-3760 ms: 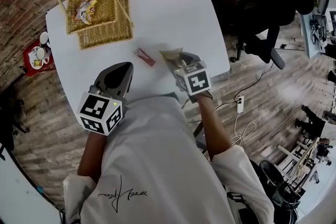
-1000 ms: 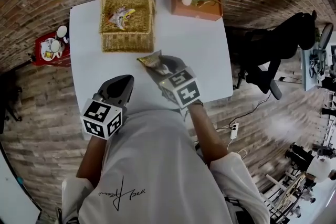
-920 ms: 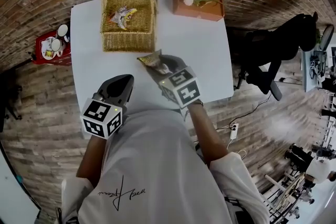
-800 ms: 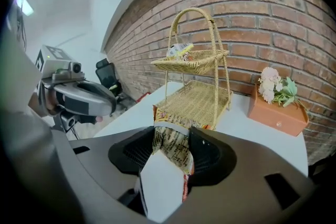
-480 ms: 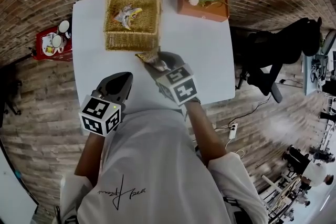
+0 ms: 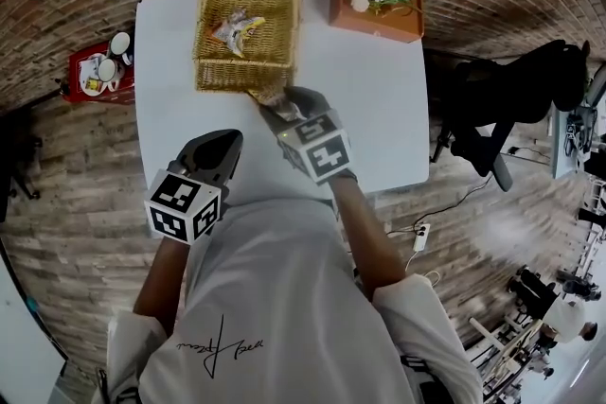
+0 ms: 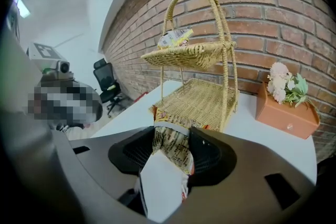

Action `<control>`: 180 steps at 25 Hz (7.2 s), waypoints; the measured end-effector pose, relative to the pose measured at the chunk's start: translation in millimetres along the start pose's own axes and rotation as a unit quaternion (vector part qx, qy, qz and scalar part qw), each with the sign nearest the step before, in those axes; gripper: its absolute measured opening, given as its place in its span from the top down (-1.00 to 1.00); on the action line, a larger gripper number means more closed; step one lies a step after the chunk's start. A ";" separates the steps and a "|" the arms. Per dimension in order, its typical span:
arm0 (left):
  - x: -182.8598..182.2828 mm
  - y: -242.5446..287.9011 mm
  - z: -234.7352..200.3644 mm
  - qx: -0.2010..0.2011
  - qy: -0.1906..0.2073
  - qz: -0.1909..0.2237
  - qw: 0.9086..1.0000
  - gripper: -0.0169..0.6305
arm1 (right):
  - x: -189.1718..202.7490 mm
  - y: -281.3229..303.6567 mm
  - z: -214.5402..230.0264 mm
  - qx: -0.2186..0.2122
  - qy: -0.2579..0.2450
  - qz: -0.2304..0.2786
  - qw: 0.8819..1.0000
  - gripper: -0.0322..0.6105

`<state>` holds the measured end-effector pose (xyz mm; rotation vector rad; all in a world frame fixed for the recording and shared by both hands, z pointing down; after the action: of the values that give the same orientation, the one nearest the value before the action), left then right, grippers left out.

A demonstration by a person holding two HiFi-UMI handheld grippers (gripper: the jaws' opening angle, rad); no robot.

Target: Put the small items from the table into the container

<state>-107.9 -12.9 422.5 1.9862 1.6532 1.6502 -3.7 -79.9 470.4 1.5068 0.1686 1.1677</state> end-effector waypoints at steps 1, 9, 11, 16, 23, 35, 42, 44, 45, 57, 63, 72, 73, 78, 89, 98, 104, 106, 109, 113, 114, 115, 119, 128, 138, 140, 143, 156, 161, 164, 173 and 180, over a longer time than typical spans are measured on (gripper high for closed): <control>-0.6 0.4 -0.9 -0.001 0.000 0.000 1.000 0.92 | -0.4 1.6 0.5 -0.001 0.002 0.000 1.000 0.21; -1.4 4.8 -3.5 0.001 0.000 -0.007 1.000 0.92 | -4.4 10.2 7.2 0.010 -0.007 -0.001 1.000 0.21; -1.6 5.9 -3.9 0.001 -0.001 -0.008 1.000 0.92 | -5.1 10.9 8.3 0.008 -0.004 -0.006 1.000 0.21; -1.0 5.8 -4.2 0.002 0.002 -0.015 1.000 0.92 | -7.4 15.5 9.9 0.015 -0.010 -0.009 1.000 0.21; 1.1 8.2 -5.1 0.002 0.000 -0.021 1.000 0.92 | -8.0 24.9 13.2 0.016 -0.003 -0.010 1.000 0.21; 3.1 13.7 -9.3 0.001 -0.002 -0.032 0.999 0.92 | -8.6 47.1 27.4 0.033 0.023 -0.015 0.999 0.21; 1.4 15.7 -12.6 0.002 -0.006 -0.035 0.999 0.92 | -9.4 56.4 32.1 0.053 0.016 -0.027 0.998 0.21; 1.6 16.2 -14.1 0.000 -0.009 -0.036 0.999 0.92 | -9.1 58.2 32.8 0.055 0.014 -0.030 0.998 0.21; 1.4 16.2 -14.7 -0.001 -0.010 -0.036 0.999 0.92 | -9.0 59.1 33.0 0.055 0.015 -0.031 0.998 0.21; 2.3 15.8 -18.0 -0.002 -0.017 -0.033 0.999 0.92 | -10.9 62.8 35.1 0.057 0.030 -0.030 0.997 0.21; 1.0 14.3 -15.9 -0.003 -0.017 -0.029 0.999 0.92 | -11.6 56.2 35.8 0.057 0.036 -0.030 0.997 0.21; -0.1 13.6 -12.7 0.002 -0.012 -0.022 1.000 0.92 | -10.5 45.6 30.5 0.056 0.035 -0.009 0.998 0.21; -0.3 13.9 -11.6 0.003 -0.010 -0.021 1.000 0.92 | -9.7 43.6 30.3 0.057 0.035 -0.009 0.998 0.21; -0.5 13.7 -7.1 0.008 -0.005 -0.014 1.000 0.92 | -2.7 35.4 30.4 0.067 0.036 -0.005 0.997 0.21; 1.9 8.2 3.8 0.012 0.009 -0.004 1.000 0.92 | -0.6 3.3 17.7 0.053 0.053 0.031 0.997 0.27; -0.3 4.7 15.0 0.017 0.013 0.009 1.000 0.92 | 0.8 -25.9 15.6 0.067 0.065 0.060 0.994 0.65; -0.3 0.9 22.0 0.026 0.010 0.019 0.999 0.92 | 10.3 -41.7 7.6 0.054 0.064 0.074 0.994 0.74; 0.7 0.7 25.1 0.027 0.014 0.018 0.999 0.92 | 14.7 -48.5 6.5 0.052 0.070 0.079 0.993 0.76; 1.9 -1.0 29.3 0.027 0.018 0.019 0.999 0.92 | 22.3 -58.7 4.8 0.053 0.081 0.082 0.992 0.79; 1.5 -4.1 31.3 0.024 0.024 0.024 0.999 0.92 | 31.0 -71.8 -1.1 0.043 0.095 0.095 0.990 0.80; 1.2 -4.9 32.0 0.023 0.026 0.026 0.999 0.92 | 32.2 -76.3 -4.0 0.036 0.100 0.101 0.989 0.80; 0.7 -5.9 32.8 0.022 0.028 0.027 0.999 0.92 | 33.3 -81.2 -7.0 0.033 0.101 0.107 0.989 0.81; -2.0 -9.4 38.2 0.019 0.034 0.038 0.999 0.92 | 36.6 -100.1 -16.7 0.037 0.091 0.121 0.988 0.81; -4.5 -17.2 51.9 0.016 0.055 0.059 0.997 0.92 | 47.1 -135.2 -46.2 0.043 0.096 0.152 0.983 0.83; 6.6 -18.1 69.8 0.019 0.103 0.039 0.994 0.92 | 65.8 -149.1 -65.9 0.072 0.129 0.188 0.971 0.83; 6.2 -19.7 66.3 0.016 0.100 0.040 0.994 0.92 | 65.4 -147.7 -67.2 0.067 0.131 0.191 0.971 0.83; 4.2 -21.3 61.5 0.016 0.087 0.047 0.995 0.92 | 62.9 -148.3 -67.2 0.066 0.128 0.195 0.970 0.83; 4.1 -17.8 61.4 0.036 0.091 0.042 0.994 0.92 | 63.2 -145.8 -65.5 0.062 0.135 0.189 0.971 0.83; 4.5 -15.9 60.6 0.040 0.085 0.041 0.995 0.92 | 67.8 -146.9 -56.6 0.063 0.152 0.190 0.968 0.83; 4.8 -14.8 59.5 0.041 0.081 0.038 0.995 0.92 | 71.3 -145.0 -49.9 0.078 0.141 0.175 0.971 0.83; 6.9 -6.7 54.9 0.040 0.088 0.022 0.995 0.92 | 80.5 -135.7 -38.1 0.091 0.140 0.153 0.974 0.83; 9.5 -4.2 52.6 0.043 0.084 0.014 0.995 0.92 | 95.9 -111.7 -17.5 0.093 0.131 0.101 0.982 0.82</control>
<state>-73.4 23.8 404.1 1.9666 1.7890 1.8329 84.6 32.2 430.3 1.5547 0.3150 1.5498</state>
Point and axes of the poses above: the fingertips, and each gripper's own axes: y forward along the fingers, z to its right, x out of its underside, the point moved 4 cm from there along -y, backward along the fingers, and after that the axes turned 10 degrees about -z, right-handed, at the moved point
